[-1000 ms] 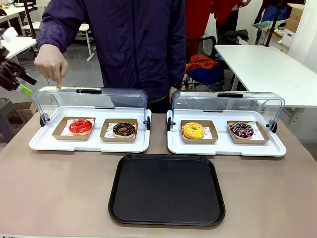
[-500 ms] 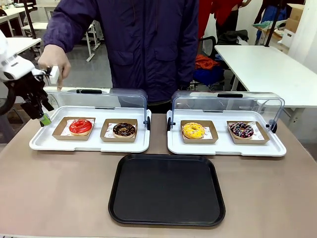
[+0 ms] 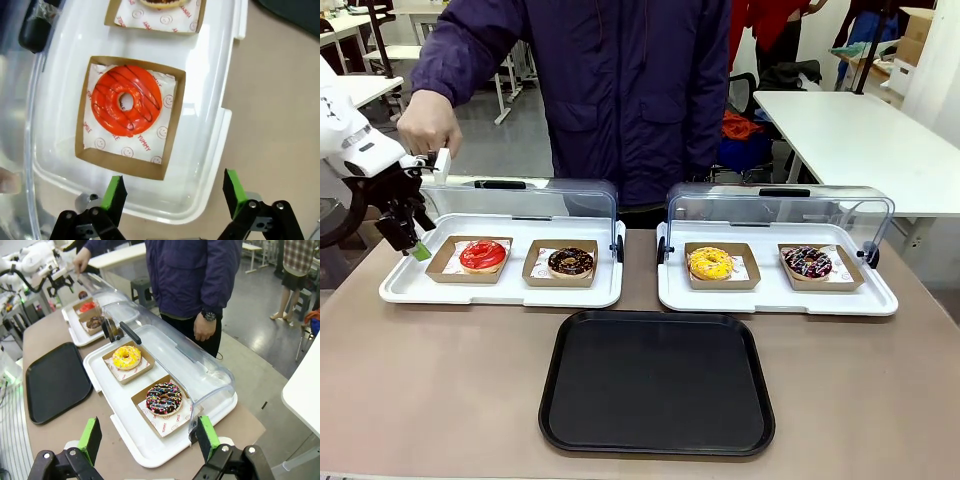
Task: Move the first donut from the left to the tray.
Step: Pick up the Paper togo box containing the Donut indicated by the person and place it on the Handle tray.
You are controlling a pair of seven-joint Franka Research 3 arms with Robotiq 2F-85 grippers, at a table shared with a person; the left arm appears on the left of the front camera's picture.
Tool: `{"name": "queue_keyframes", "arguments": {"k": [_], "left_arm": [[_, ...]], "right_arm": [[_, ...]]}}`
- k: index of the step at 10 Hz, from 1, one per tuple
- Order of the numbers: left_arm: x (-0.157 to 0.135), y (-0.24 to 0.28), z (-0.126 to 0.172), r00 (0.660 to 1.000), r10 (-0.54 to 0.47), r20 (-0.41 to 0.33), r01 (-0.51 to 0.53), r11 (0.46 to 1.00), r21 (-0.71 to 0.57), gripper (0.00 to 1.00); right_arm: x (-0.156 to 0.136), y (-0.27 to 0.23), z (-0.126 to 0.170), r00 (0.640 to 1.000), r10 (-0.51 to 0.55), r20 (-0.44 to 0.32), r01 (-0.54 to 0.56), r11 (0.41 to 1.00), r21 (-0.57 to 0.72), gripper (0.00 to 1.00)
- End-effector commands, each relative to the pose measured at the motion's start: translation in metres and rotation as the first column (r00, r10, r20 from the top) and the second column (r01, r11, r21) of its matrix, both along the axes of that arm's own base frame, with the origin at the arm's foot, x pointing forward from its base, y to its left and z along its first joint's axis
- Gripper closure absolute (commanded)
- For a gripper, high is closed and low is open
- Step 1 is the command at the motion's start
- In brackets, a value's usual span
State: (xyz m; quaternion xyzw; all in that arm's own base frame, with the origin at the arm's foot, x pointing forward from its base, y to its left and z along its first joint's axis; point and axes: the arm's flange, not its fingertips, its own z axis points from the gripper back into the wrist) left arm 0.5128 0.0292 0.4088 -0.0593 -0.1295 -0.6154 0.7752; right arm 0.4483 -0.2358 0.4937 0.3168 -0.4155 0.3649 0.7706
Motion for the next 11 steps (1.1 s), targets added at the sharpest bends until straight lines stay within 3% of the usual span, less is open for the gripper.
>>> {"name": "queue_keyframes", "arguments": {"k": [1, 2, 3, 4, 8, 11], "left_arm": [[-0.001, -0.015, -0.022, 0.993, -0.091, 0.07, 0.085, 0.993, 0.08, 0.0], [-0.006, -0.02, -0.027, 0.986, -0.095, 0.135, 0.083, 0.992, 0.094, 0.0], [-0.009, -0.022, -0.032, 0.984, -0.103, 0.146, 0.087, 0.99, 0.11, 0.0], [-0.009, -0.023, -0.042, 0.986, -0.12, 0.116, 0.104, 0.985, 0.139, 0.0], [-0.008, -0.018, -0.063, 0.98, -0.13, 0.15, 0.095, 0.971, 0.219, 0.0], [0.007, -0.014, -0.072, 0.982, -0.156, 0.103, 0.127, 0.961, 0.246, 0.0]], "right_arm": [[-0.001, 0.002, 0.0, 1.0, 0.0, 0.003, 0.0, 1.0, -0.008, 0.0], [-0.001, 0.002, 0.0, 1.0, 0.0, 0.003, 0.0, 1.0, -0.008, 0.0], [-0.001, 0.002, 0.0, 1.0, 0.0, 0.003, 0.0, 1.0, -0.008, 0.0], [-0.001, 0.002, 0.0, 1.0, 0.0, 0.003, 0.0, 1.0, -0.008, 0.0], [-0.001, 0.002, 0.0, 1.0, 0.0, 0.003, 0.0, 1.0, -0.008, 0.0], [-0.001, 0.002, 0.0, 1.0, 0.0, 0.003, 0.0, 1.0, -0.008, 0.0]]}}
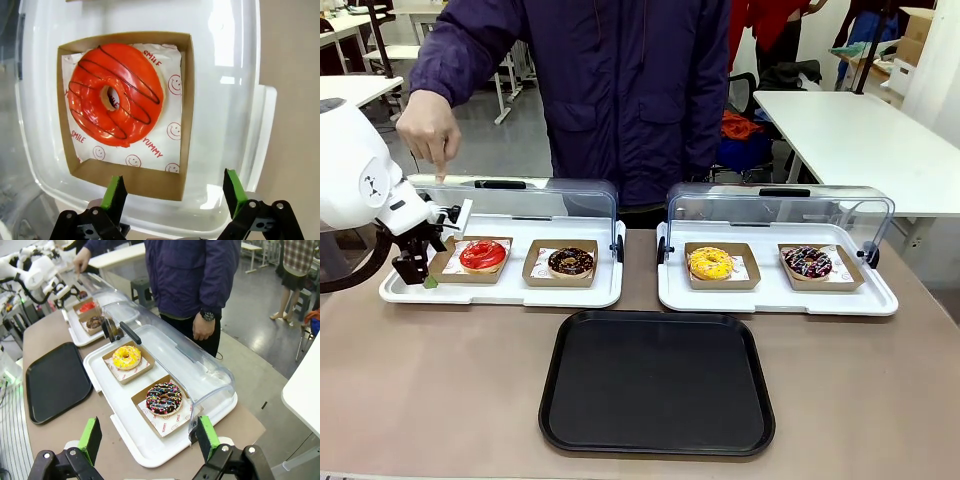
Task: Move the first donut from the left to the tray.
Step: Pick up the Paper togo box containing the Donut indicated by the person and place it on the Handle tray.
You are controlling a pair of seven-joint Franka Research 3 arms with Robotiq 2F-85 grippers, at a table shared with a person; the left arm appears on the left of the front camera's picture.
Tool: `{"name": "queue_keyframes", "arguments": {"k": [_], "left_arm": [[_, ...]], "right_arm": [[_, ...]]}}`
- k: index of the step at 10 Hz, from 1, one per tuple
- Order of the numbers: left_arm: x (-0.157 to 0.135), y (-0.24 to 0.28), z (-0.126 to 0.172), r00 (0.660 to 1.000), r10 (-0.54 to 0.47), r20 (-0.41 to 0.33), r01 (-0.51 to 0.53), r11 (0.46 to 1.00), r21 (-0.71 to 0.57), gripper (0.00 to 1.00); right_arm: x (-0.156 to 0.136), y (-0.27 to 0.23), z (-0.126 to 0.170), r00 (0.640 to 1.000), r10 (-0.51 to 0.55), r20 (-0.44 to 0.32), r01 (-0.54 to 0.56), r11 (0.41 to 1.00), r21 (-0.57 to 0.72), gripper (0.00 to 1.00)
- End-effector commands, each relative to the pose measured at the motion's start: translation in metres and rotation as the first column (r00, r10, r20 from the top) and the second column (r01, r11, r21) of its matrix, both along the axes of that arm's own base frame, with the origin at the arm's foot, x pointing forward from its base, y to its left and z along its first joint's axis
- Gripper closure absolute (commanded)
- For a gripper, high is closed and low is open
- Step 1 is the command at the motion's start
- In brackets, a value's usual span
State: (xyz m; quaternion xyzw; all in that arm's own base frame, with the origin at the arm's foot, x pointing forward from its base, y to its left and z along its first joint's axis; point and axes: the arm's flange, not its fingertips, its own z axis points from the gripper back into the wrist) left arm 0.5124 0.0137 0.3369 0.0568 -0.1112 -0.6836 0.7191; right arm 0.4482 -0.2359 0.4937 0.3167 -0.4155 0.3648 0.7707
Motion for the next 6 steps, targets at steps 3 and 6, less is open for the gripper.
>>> {"name": "queue_keyframes", "arguments": {"k": [3, 6], "left_arm": [[0.013, 0.001, -0.006, 1.0, -0.005, -0.016, 0.006, 0.999, 0.044, 0.0], [0.02, 0.0, -0.013, 0.999, -0.038, -0.036, 0.039, 0.999, 0.029, 0.0]], "right_arm": [[-0.001, 0.002, 0.0, 1.0, 0.001, 0.003, -0.001, 1.0, -0.008, 0.0], [-0.001, 0.002, 0.0, 1.0, 0.001, 0.003, -0.001, 1.0, -0.008, 0.0]]}}
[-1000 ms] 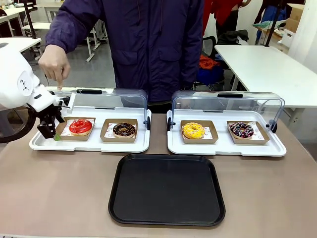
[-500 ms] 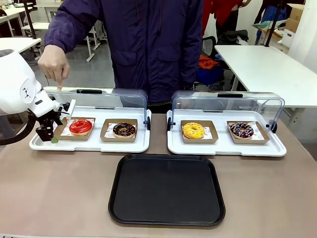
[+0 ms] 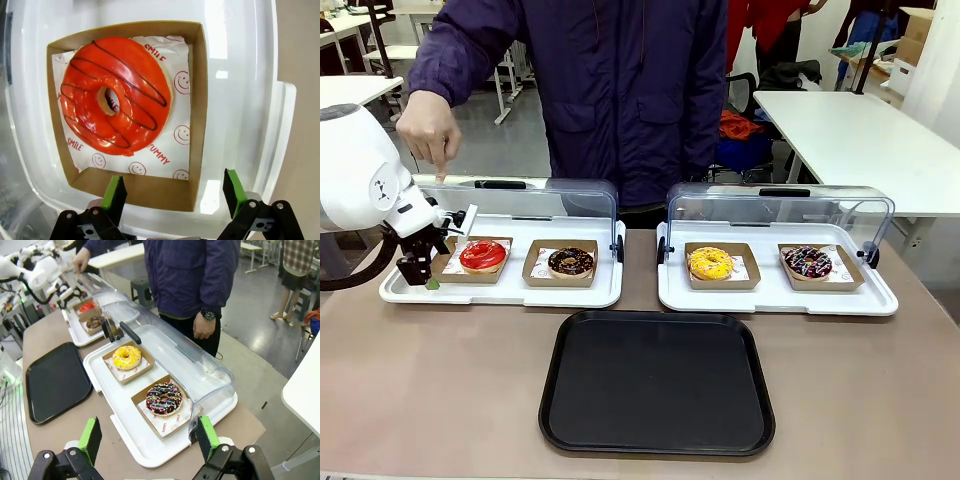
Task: Move the first donut from the left to the tray.
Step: Pick up the Paper togo box containing the Donut indicated by the person and place it on the Handle tray.
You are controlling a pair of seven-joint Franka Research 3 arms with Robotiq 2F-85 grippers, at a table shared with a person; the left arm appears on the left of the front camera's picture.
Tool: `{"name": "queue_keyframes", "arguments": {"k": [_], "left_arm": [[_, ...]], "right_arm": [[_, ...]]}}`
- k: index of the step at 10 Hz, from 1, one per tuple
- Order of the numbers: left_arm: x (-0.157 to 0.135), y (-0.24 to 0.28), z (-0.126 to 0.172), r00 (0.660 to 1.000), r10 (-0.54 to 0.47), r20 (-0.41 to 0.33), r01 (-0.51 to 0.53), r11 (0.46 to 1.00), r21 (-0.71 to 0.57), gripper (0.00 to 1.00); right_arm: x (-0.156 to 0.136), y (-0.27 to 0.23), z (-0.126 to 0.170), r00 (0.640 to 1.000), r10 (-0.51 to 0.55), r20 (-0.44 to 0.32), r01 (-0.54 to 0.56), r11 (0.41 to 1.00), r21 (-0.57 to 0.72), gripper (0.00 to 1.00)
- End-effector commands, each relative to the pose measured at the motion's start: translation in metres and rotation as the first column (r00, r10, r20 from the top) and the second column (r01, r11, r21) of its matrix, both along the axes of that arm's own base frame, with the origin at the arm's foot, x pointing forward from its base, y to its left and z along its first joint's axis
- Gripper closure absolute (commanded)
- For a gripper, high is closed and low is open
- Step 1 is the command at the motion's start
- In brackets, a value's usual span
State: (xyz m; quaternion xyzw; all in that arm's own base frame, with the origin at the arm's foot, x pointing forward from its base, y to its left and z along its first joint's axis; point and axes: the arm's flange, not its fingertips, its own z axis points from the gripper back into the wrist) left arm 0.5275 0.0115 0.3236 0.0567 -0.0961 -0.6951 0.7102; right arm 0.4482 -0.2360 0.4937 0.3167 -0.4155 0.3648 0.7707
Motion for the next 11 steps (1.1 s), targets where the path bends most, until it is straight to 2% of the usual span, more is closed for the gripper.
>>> {"name": "queue_keyframes", "arguments": {"k": [1, 2, 3, 4, 5, 6, 11], "left_arm": [[0.0066, 0.0025, -0.0008, 1.0, -0.007, -0.02, 0.007, 1.0, 0.013, 0.0], [0.0058, 0.0032, -0.0024, 1.0, -0.006, -0.019, 0.007, 0.999, 0.041, 0.59], [0.0035, 0.0036, -0.002, 1.0, -0.005, -0.031, 0.006, 0.999, 0.04, 0.59], [0.0033, 0.0035, -0.0025, 0.999, -0.006, -0.032, 0.007, 0.999, 0.042, 1.0], [0.0045, 0.0034, -0.0036, 0.999, -0.012, -0.047, 0.014, 0.999, 0.047, 0.61], [0.0046, 0.0028, -0.0044, 0.997, -0.03, -0.064, 0.032, 0.999, 0.029, 1.0], [0.0032, 0.0008, -0.0058, 0.995, -0.041, -0.092, 0.039, 0.999, -0.017, 1.0]], "right_arm": [[-0.0011, 0.0018, 0.0004, 1.0, 0.001, 0.003, -0.001, 1.0, -0.008, 0.0], [-0.0011, 0.0018, 0.0004, 1.0, 0.001, 0.003, -0.001, 1.0, -0.008, 0.0], [-0.0011, 0.0018, 0.0004, 1.0, 0.001, 0.003, -0.001, 1.0, -0.008, 0.0], [-0.0011, 0.0018, 0.0004, 1.0, 0.001, 0.003, -0.001, 1.0, -0.008, 0.0], [-0.0011, 0.0018, 0.0004, 1.0, 0.001, 0.003, -0.001, 1.0, -0.008, 0.0], [-0.0011, 0.0018, 0.0004, 1.0, 0.001, 0.003, -0.001, 1.0, -0.008, 0.0], [-0.0011, 0.0018, 0.0004, 1.0, 0.001, 0.003, -0.001, 1.0, -0.008, 0.0]]}}
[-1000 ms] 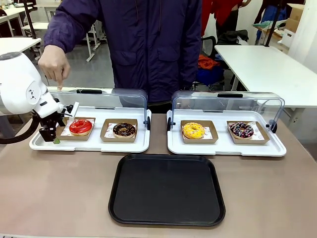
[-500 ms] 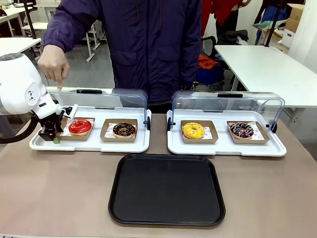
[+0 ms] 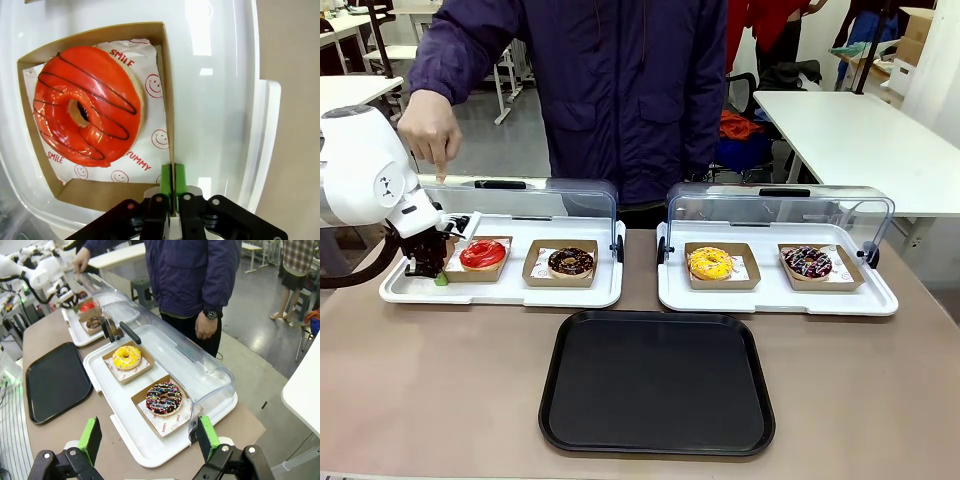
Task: Move the first donut from the left to the tray.
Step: Pick up the Paper togo box containing the Donut indicated by the person and place it on the Handle tray.
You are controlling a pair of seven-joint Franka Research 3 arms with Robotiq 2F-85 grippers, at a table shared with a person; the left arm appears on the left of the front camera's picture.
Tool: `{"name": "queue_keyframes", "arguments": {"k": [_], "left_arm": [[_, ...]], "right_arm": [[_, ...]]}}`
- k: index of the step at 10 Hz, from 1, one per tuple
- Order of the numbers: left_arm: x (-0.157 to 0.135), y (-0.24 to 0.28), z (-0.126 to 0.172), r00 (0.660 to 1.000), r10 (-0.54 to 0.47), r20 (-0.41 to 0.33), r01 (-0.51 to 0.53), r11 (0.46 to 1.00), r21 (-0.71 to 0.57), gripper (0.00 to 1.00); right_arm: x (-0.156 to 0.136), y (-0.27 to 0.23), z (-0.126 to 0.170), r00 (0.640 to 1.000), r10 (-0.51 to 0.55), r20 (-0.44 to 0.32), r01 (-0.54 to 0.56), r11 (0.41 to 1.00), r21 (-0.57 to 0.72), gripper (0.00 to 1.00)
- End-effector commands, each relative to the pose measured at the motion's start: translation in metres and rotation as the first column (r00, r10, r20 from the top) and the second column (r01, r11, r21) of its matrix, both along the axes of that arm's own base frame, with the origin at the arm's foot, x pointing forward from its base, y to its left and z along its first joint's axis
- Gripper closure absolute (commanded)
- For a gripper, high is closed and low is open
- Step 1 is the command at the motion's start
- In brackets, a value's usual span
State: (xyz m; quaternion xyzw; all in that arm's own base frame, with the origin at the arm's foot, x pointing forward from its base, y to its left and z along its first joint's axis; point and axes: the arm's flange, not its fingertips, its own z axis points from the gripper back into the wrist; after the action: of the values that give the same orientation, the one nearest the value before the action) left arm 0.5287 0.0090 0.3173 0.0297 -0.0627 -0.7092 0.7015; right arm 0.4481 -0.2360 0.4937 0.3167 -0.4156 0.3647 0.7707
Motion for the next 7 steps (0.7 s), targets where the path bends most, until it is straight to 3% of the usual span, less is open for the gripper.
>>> {"name": "queue_keyframes", "arguments": {"k": [1, 7], "left_arm": [[0.0027, 0.0026, -0.0006, 1.0, -0.013, -0.018, 0.012, 1.0, -0.029, 1.0], [0.001, 0.0002, 0.0003, 1.0, 0.003, -0.003, -0.003, 1.0, -0.003, 1.0]], "right_arm": [[-0.0011, 0.0019, 0.0004, 1.0, 0.001, 0.003, -0.001, 1.0, -0.008, 0.0], [-0.0011, 0.0019, 0.0004, 1.0, 0.001, 0.003, -0.001, 1.0, -0.008, 0.0]]}}
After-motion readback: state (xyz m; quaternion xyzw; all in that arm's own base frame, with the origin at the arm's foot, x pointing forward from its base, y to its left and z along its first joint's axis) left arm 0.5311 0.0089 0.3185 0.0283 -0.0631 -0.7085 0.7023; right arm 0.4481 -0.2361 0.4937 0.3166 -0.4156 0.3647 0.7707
